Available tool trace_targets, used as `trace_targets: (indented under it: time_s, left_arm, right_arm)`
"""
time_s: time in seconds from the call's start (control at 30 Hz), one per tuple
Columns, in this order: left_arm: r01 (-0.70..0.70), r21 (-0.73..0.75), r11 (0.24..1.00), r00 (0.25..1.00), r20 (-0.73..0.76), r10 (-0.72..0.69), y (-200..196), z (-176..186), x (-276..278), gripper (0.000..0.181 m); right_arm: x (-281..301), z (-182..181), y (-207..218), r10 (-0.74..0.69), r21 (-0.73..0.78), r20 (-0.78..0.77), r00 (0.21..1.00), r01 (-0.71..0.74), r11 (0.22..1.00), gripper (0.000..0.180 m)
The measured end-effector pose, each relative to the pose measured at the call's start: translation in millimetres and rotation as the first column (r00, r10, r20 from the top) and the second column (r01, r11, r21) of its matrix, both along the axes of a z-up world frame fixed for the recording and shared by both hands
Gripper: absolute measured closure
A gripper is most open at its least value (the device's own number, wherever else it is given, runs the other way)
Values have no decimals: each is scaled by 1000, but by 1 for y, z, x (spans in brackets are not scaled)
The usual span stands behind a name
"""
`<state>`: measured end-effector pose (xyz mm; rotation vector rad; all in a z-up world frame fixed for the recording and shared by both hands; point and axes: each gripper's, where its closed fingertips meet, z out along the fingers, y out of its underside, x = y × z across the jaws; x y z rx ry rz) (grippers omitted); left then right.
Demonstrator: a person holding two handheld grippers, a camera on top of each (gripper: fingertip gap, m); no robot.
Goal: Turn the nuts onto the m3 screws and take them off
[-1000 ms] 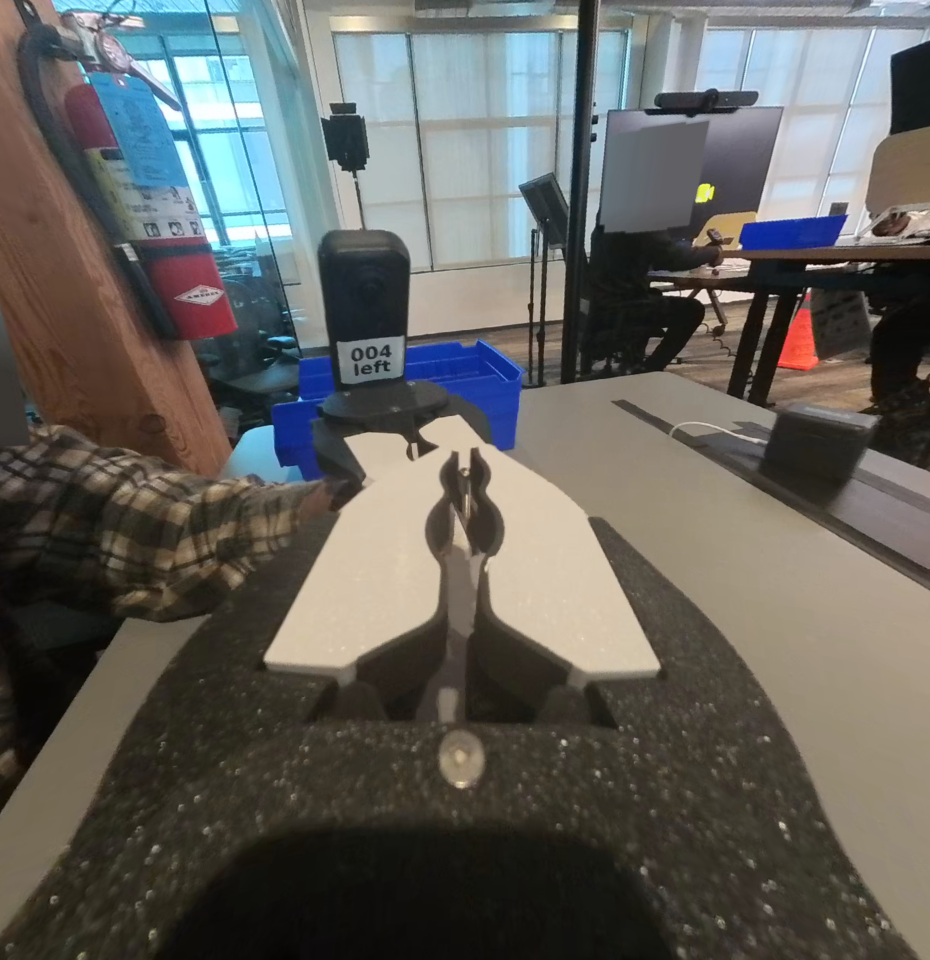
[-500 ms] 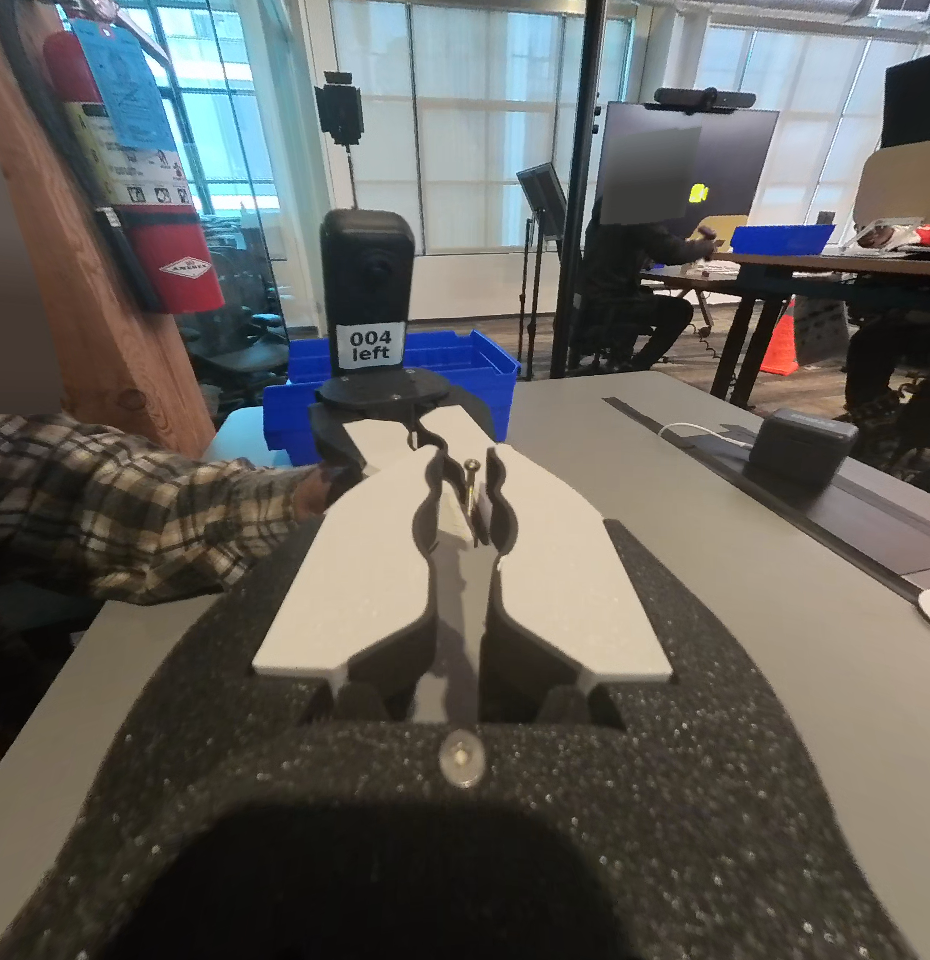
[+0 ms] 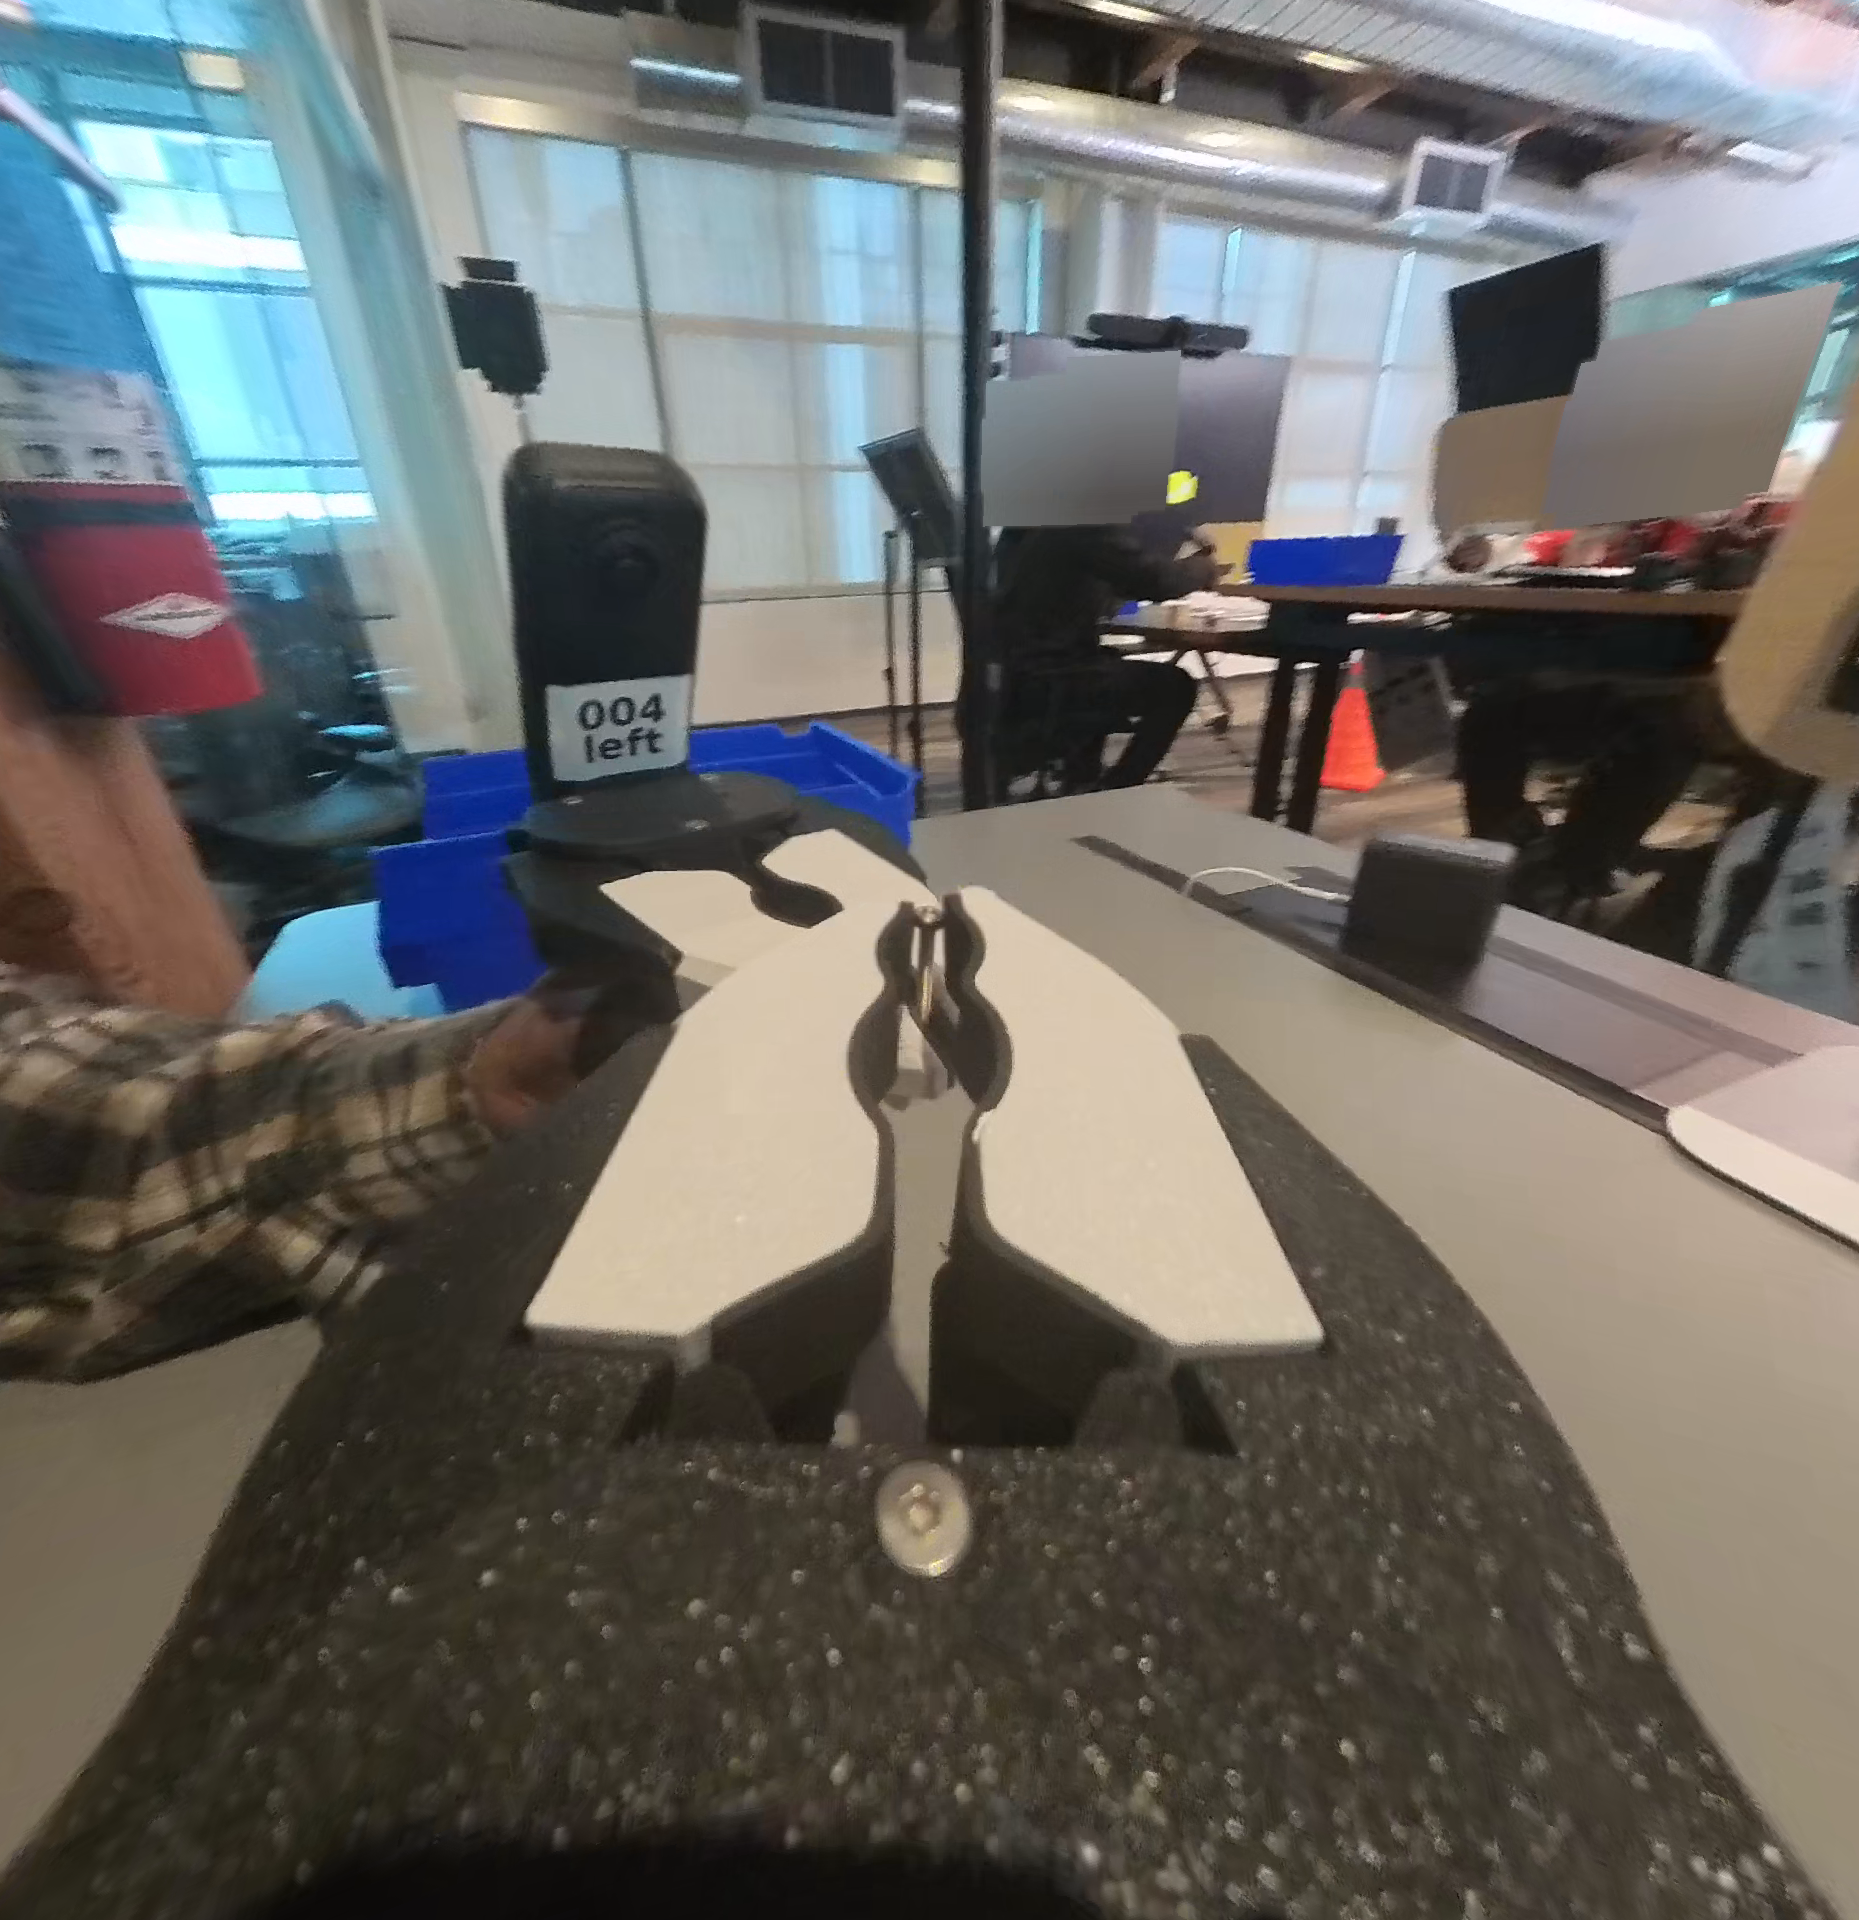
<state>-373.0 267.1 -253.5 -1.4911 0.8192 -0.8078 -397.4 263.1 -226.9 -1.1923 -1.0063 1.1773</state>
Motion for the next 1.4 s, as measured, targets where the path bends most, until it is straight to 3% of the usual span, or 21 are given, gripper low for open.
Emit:
trace_targets:
  time_s: [0.17, 0.27, 0.5, 0.63, 1.07, 1.17, 1.4]
  left_arm:
    - [-17, -22, 1000, 1000, 0, 17, 3, -3, -2, 179]
    - [-11, -13, 1000, 1000, 9, 11, 2, 1, -3, 179]
    - [12, -9, 1000, 1000, 13, -12, -1, 3, -1, 179]
    - [9, -15, 1000, 1000, 10, -9, 0, 2, -2, 179]
    - [-14, -36, 999, 1000, 9, 15, 4, 1, -5, 179]
    - [-1, -29, 1000, 1000, 13, 1, 2, 2, -3, 179]
    - [40, -15, 999, 999, 8, -40, -4, 3, 4, 179]
  right_arm:
    - [-3, -4, 5, -128, -2, -10, 992, 128, 992, 173]
    - [-2, -3, 7, -104, -23, 2, 995, 104, 994, 137]
    - [-4, 3, -12, 53, 41, 54, 997, -55, 998, 111]
    - [-11, -3, -29, 112, 72, 89, 990, -118, 990, 109]
    - [-2, -10, -32, -13, 202, 171, 985, -22, 979, 108]
    - [5, 3, -25, -38, 189, 113, 993, 16, 982, 111]
    - [-5, 6, -28, 32, 178, 133, 991, -56, 983, 108]
